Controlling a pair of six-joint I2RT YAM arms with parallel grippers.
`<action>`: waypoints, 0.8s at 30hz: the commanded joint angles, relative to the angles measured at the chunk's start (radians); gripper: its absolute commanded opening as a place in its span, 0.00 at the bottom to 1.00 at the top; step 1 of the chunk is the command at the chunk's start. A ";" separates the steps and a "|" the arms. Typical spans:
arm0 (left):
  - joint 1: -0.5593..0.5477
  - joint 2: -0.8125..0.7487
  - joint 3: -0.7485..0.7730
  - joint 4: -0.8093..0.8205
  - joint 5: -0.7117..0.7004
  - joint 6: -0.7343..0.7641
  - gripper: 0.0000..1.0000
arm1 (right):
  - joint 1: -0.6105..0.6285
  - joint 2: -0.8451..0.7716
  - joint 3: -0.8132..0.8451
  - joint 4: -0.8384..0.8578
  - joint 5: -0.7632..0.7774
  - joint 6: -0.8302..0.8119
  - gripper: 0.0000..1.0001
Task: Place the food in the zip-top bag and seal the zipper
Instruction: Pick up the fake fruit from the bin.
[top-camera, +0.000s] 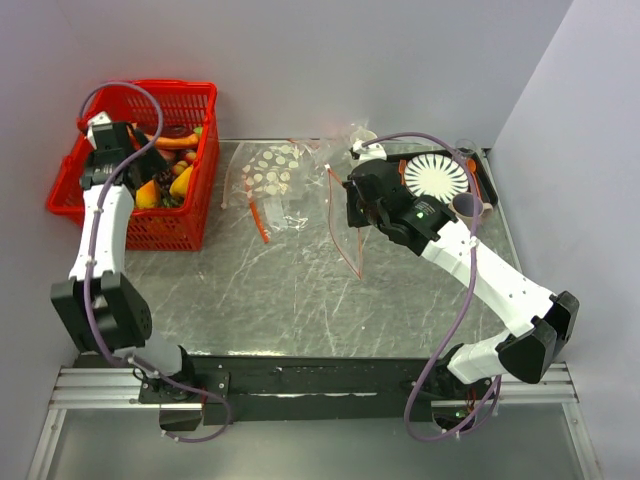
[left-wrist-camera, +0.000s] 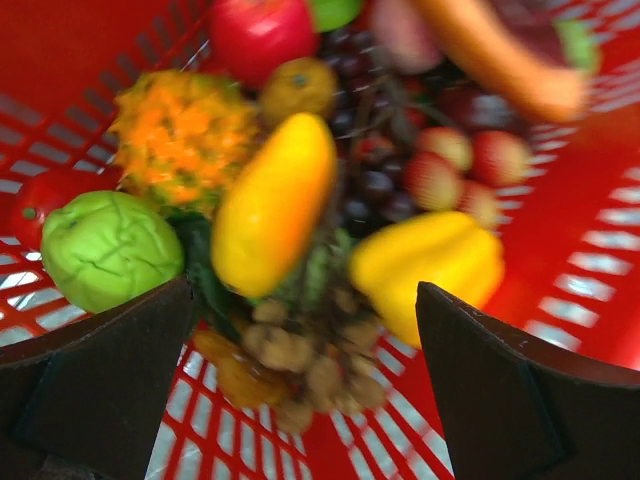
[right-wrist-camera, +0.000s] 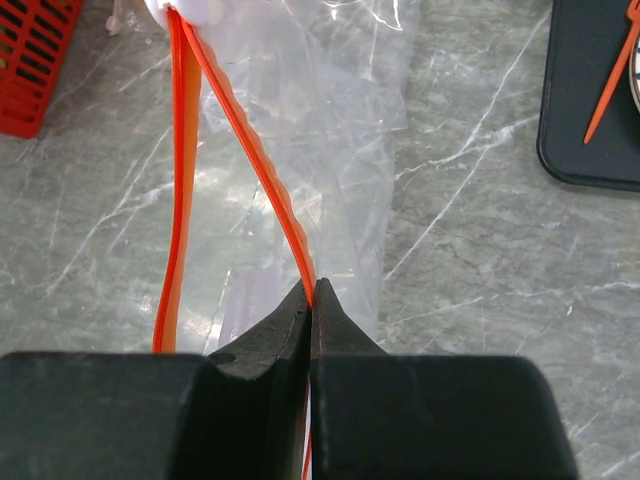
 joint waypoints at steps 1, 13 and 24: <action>0.032 0.072 0.040 -0.008 -0.009 -0.012 0.99 | 0.004 -0.028 0.000 0.039 -0.013 -0.010 0.05; 0.050 0.382 0.147 -0.042 0.022 -0.038 0.91 | 0.005 -0.071 -0.095 0.106 -0.106 0.027 0.05; 0.052 0.241 0.110 -0.042 -0.018 -0.026 0.08 | 0.004 -0.102 -0.121 0.112 -0.100 0.027 0.06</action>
